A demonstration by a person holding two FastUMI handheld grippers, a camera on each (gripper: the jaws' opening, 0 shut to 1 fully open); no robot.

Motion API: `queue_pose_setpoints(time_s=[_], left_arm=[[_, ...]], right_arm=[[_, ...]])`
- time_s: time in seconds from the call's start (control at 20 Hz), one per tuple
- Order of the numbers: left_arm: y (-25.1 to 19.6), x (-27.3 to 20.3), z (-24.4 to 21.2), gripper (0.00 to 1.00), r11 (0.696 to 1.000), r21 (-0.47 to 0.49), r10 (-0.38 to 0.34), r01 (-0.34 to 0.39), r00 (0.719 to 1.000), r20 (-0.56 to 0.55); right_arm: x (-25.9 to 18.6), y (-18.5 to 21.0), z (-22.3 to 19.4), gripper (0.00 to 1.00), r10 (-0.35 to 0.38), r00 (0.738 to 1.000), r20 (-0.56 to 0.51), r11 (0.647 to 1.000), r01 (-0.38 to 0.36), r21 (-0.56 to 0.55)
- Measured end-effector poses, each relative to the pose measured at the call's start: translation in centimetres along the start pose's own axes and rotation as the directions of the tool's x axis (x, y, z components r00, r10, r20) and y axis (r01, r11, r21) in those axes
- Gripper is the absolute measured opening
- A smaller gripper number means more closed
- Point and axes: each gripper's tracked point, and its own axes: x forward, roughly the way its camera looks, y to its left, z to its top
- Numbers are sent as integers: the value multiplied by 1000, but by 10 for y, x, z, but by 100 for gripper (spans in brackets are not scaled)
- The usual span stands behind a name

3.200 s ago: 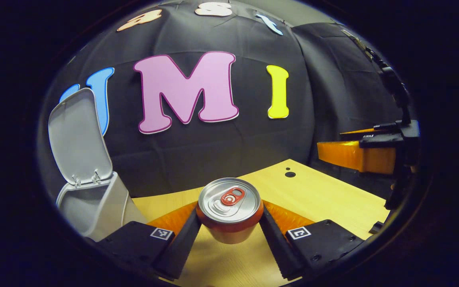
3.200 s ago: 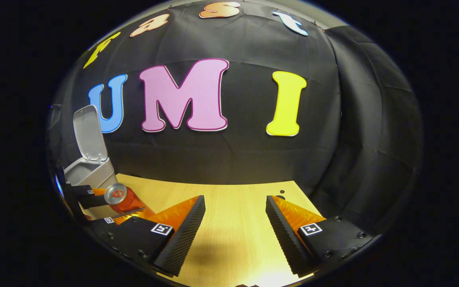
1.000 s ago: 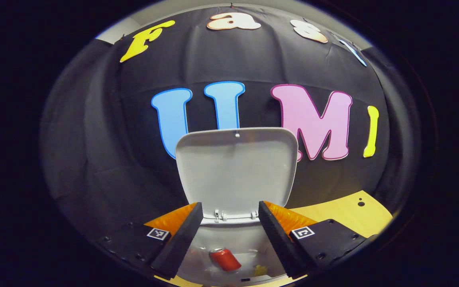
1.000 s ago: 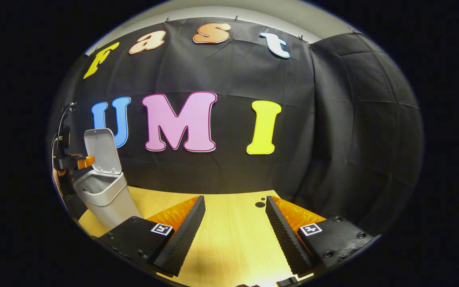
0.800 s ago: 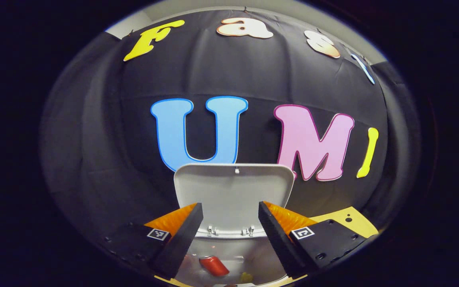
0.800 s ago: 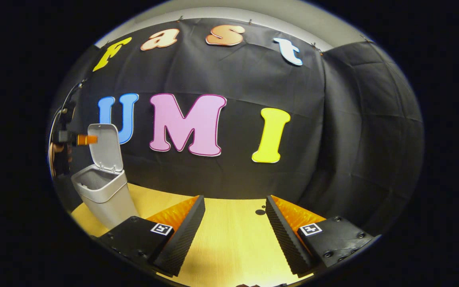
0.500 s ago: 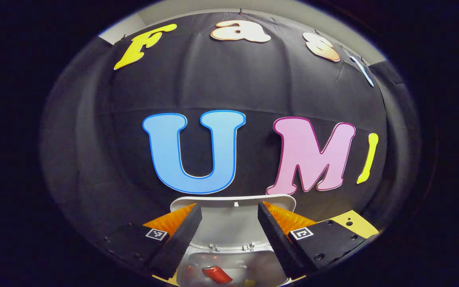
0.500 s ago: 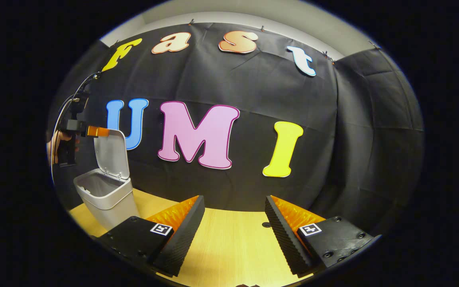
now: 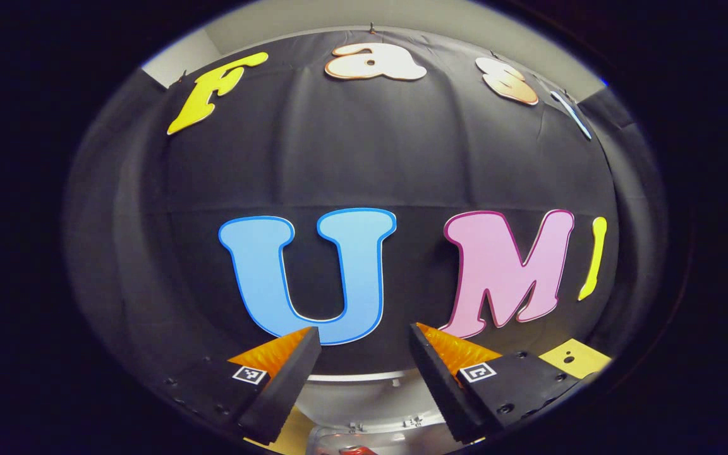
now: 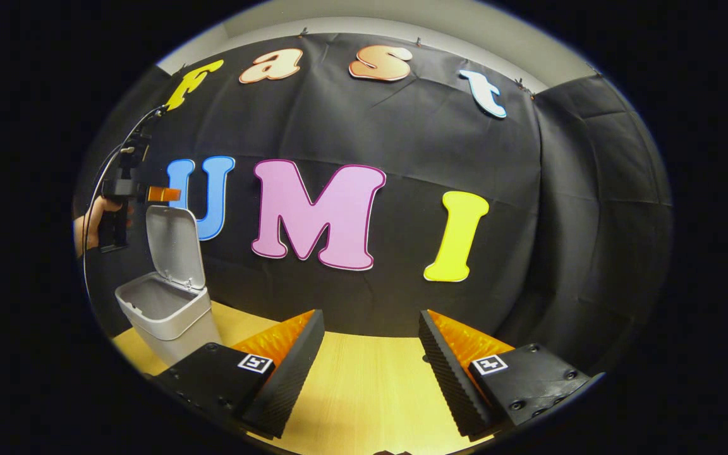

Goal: Press the lid of the desktop garbage bin to open it, pick up the crumpled paper on the desktop and throw it into the bin, then pick up the pop can on the desktop and drop it into the bin, and finally close the garbage bin lid.

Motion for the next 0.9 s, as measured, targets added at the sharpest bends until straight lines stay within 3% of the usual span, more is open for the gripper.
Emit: queue_pose_setpoints(time_s=[0.15, 0.35, 0.9], left_arm=[[-12, 5, -13, 95, 998, -39, -47, 45, 998, -47], [-14, -5, -20, 99, 998, -57, -45, 41, 997, -66], [-26, -94, -63, 100, 995, -91, -60, 47, 987, -148]], right_arm=[[0, 5, -5, 98, -2, 1000, -13, 1000, 2, -6], [-3, 13, -13, 98, 10, 1000, -28, 1000, -10, -13], [-14, 41, -38, 98, 70, 993, -90, 996, -65, 60]])
